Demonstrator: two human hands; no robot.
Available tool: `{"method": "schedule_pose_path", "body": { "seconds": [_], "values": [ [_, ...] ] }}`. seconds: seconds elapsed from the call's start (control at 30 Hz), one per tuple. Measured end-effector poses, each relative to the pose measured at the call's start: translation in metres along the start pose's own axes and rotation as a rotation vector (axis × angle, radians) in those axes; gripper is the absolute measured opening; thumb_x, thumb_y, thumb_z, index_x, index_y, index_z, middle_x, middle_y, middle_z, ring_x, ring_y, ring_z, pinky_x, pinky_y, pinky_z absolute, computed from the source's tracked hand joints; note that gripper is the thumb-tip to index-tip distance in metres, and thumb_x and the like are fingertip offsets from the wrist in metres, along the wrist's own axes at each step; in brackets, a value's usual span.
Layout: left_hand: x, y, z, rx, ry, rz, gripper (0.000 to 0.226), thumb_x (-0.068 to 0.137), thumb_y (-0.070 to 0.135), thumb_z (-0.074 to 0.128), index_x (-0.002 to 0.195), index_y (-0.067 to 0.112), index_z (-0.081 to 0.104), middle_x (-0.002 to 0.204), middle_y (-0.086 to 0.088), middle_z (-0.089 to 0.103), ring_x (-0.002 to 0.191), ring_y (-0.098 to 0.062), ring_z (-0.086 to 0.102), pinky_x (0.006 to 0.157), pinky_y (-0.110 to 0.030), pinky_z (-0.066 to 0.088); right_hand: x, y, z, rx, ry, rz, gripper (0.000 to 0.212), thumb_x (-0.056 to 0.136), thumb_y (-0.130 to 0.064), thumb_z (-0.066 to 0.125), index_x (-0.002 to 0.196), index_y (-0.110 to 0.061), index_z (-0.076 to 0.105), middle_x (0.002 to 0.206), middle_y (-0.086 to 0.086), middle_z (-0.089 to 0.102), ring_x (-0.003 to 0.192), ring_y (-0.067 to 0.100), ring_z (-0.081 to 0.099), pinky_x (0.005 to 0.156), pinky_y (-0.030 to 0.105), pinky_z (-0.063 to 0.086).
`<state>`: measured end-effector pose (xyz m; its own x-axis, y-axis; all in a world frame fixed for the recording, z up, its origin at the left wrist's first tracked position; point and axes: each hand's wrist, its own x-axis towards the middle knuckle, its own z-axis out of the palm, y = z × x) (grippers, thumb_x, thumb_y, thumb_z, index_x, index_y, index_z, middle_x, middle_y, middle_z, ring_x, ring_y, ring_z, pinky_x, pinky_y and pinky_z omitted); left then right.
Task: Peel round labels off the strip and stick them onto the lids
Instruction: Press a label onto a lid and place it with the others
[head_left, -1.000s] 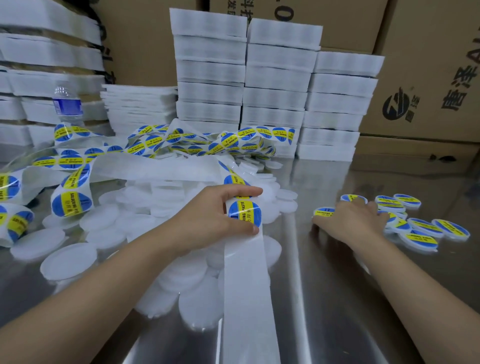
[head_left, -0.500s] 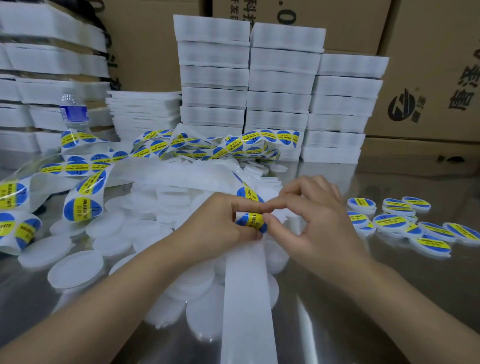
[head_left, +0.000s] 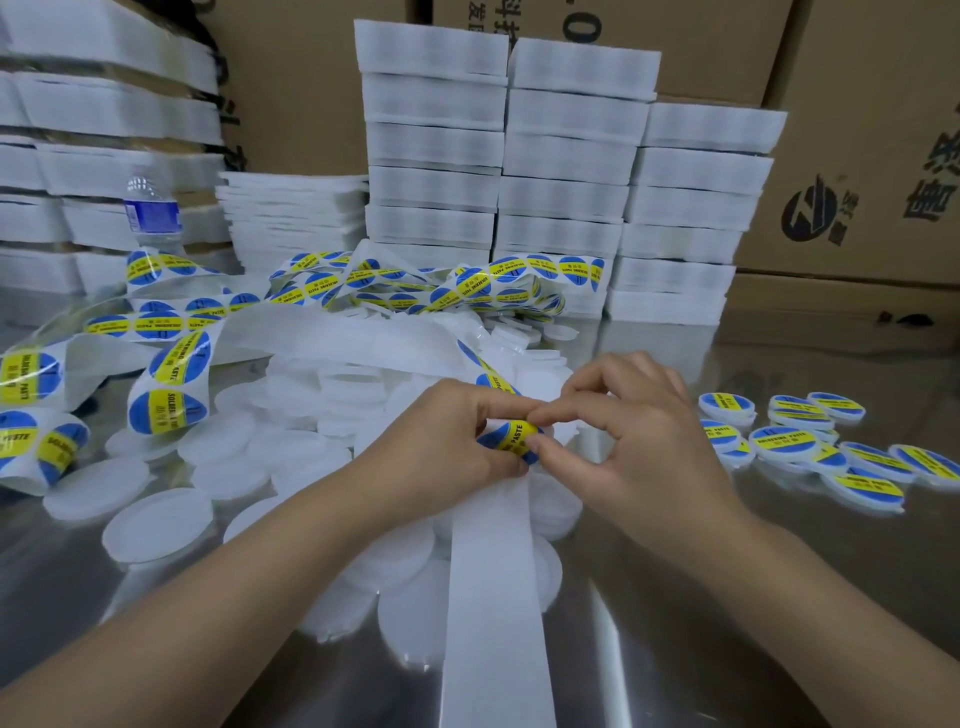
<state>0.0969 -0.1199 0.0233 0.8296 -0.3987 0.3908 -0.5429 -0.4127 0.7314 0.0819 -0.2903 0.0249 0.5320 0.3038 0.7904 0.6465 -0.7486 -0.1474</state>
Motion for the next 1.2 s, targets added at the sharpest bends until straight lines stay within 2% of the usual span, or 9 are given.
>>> {"method": "schedule_pose_path", "body": {
  "seconds": [0.1, 0.27, 0.47, 0.6, 0.73, 0.83, 0.93, 1.07, 1.2],
  "values": [
    [0.000, -0.001, 0.002, 0.004, -0.019, 0.004, 0.036, 0.076, 0.001, 0.068, 0.087, 0.035, 0.072, 0.083, 0.011, 0.069, 0.074, -0.014, 0.059, 0.076, -0.035, 0.051, -0.001, -0.001, 0.001, 0.035, -0.013, 0.036, 0.007, 0.068, -0.022, 0.070, 0.075, -0.021, 0.072, 0.076, -0.004, 0.057, 0.081, 0.009, 0.044, 0.073, 0.026, 0.027],
    [-0.002, 0.002, 0.000, -0.088, -0.026, 0.012, 0.044, 0.075, 0.000, 0.070, 0.092, 0.042, 0.072, 0.084, 0.020, 0.070, 0.077, 0.005, 0.061, 0.076, -0.020, 0.051, -0.001, -0.002, 0.003, 0.037, 0.010, 0.037, 0.006, 0.068, -0.020, 0.071, 0.073, -0.020, 0.073, 0.075, -0.003, 0.056, 0.078, 0.011, 0.045, 0.073, 0.030, 0.030],
    [-0.001, 0.008, -0.007, -0.589, -0.075, -0.061, 0.049, 0.063, 0.022, 0.068, 0.111, 0.034, 0.069, 0.107, 0.008, 0.072, 0.101, -0.017, 0.069, 0.087, -0.035, 0.055, 0.001, -0.001, -0.001, 0.043, 0.082, -0.017, 0.005, 0.074, -0.018, 0.069, 0.076, -0.018, 0.074, 0.072, -0.001, 0.058, 0.076, 0.010, 0.046, 0.071, 0.030, 0.033],
    [0.000, 0.013, -0.009, -0.526, 0.064, -0.009, 0.033, 0.093, 0.028, 0.055, 0.120, 0.046, 0.058, 0.091, 0.014, 0.075, 0.064, 0.005, 0.065, 0.055, -0.011, 0.048, 0.000, -0.005, -0.004, 0.099, 0.041, -0.051, 0.002, 0.075, -0.017, 0.070, 0.075, -0.017, 0.072, 0.073, -0.004, 0.055, 0.078, 0.004, 0.046, 0.072, 0.025, 0.034],
    [0.006, 0.007, -0.008, -0.512, 0.285, -0.106, 0.042, 0.097, 0.028, 0.052, 0.128, 0.056, 0.045, 0.111, -0.001, 0.069, 0.077, -0.007, 0.068, 0.053, -0.013, 0.045, -0.001, -0.009, -0.006, 0.216, -0.101, -0.028, 0.004, 0.075, -0.018, 0.068, 0.075, -0.016, 0.070, 0.078, -0.004, 0.054, 0.079, 0.015, 0.051, 0.073, 0.025, 0.040],
    [0.010, 0.002, -0.010, -0.566, 0.416, -0.154, 0.057, 0.098, 0.014, 0.049, 0.136, 0.052, 0.032, 0.125, -0.001, 0.064, 0.101, -0.021, 0.069, 0.078, -0.031, 0.055, -0.001, -0.009, -0.008, 0.323, -0.162, 0.049, 0.022, 0.083, -0.034, 0.060, 0.075, -0.016, 0.070, 0.080, -0.007, 0.052, 0.082, 0.011, 0.050, 0.076, 0.022, 0.038],
    [0.012, 0.000, -0.015, -0.520, 0.519, -0.203, 0.061, 0.098, 0.005, 0.045, 0.135, 0.052, 0.031, 0.127, -0.001, 0.063, 0.108, -0.023, 0.065, 0.099, -0.046, 0.047, 0.000, -0.008, -0.009, 0.470, -0.184, 0.126, 0.043, 0.086, -0.046, 0.041, 0.071, -0.020, 0.072, 0.080, -0.007, 0.050, 0.085, 0.011, 0.052, 0.077, 0.020, 0.037],
    [0.014, -0.006, -0.020, -0.557, 0.609, -0.266, 0.059, 0.096, -0.002, 0.039, 0.132, 0.045, 0.040, 0.107, -0.003, 0.072, 0.093, -0.017, 0.071, 0.075, -0.032, 0.058, 0.003, -0.005, -0.008, 0.732, -0.119, 0.264, 0.053, 0.083, -0.052, 0.038, 0.052, -0.019, 0.066, 0.075, -0.002, 0.050, 0.075, 0.011, 0.051, 0.074, 0.021, 0.037],
    [0.014, -0.005, -0.026, -0.612, 0.643, -0.307, 0.051, 0.092, -0.007, 0.038, 0.116, 0.032, 0.059, 0.089, 0.002, 0.075, 0.075, -0.014, 0.073, 0.046, -0.015, 0.048, 0.011, 0.002, -0.008, 0.900, -0.023, 0.450, 0.052, 0.084, -0.043, 0.042, 0.046, -0.015, 0.063, 0.059, -0.005, 0.057, 0.063, 0.009, 0.048, 0.064, 0.015, 0.039]
  ]
}}
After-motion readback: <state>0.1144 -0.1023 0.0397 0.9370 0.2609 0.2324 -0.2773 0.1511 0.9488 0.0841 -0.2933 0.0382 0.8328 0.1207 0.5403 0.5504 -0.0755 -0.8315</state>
